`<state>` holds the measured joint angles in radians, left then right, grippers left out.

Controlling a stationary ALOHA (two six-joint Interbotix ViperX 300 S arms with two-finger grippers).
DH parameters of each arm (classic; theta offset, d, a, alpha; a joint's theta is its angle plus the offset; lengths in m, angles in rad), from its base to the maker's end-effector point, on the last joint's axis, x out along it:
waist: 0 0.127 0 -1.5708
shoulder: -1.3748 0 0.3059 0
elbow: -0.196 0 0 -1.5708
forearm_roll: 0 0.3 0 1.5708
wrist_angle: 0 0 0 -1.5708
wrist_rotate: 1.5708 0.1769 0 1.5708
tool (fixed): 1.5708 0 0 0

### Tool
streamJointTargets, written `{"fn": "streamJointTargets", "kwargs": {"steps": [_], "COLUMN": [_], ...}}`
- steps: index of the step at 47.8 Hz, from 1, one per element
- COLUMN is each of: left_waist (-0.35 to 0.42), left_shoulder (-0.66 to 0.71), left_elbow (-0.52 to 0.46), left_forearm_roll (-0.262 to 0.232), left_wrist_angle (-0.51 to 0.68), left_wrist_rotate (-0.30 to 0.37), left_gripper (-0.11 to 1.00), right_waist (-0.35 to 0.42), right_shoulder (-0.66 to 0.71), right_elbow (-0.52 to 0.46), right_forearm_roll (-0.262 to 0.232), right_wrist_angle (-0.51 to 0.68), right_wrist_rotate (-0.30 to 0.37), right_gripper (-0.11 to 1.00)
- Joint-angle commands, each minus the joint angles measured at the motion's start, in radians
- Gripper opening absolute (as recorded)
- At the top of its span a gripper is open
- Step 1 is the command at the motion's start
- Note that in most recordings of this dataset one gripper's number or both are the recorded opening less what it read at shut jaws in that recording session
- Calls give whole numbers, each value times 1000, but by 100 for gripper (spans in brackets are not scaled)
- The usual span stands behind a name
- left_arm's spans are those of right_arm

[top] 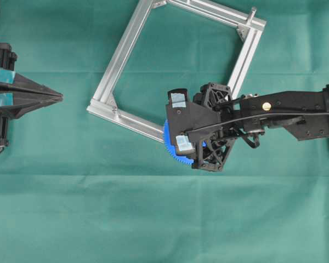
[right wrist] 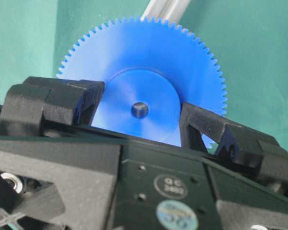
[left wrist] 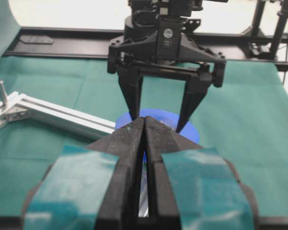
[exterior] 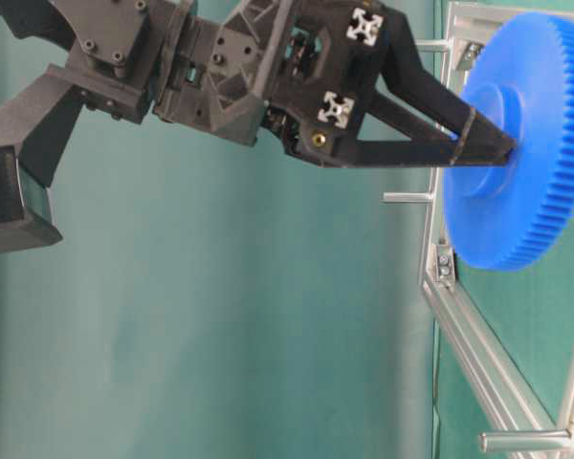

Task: Find the location of the shaft and insert the gear.
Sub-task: 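Carry the gear left toward the frame's shaft, bore facing the shaft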

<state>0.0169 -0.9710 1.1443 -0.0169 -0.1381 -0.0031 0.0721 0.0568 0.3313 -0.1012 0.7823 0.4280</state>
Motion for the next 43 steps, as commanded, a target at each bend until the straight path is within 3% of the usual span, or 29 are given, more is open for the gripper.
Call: {"fn": "streamJointTargets", "kwargs": {"steps": [1,43], "left_waist": [2,2], "left_shoulder": [6,6], "left_elbow": [-31,-31], "left_forearm_roll": [-2,-2], "left_wrist_angle": [-5,2], "left_wrist_rotate": [-2,-3], "left_gripper": [1,1], "right_waist": [3,23], "right_shoulder": [-15,12], "right_elbow": [-26,-49], "right_forearm_roll": [-2,9], "right_wrist_angle": [-8,-44], "right_wrist_rotate": [-2,5], "right_gripper": [70,70]}}
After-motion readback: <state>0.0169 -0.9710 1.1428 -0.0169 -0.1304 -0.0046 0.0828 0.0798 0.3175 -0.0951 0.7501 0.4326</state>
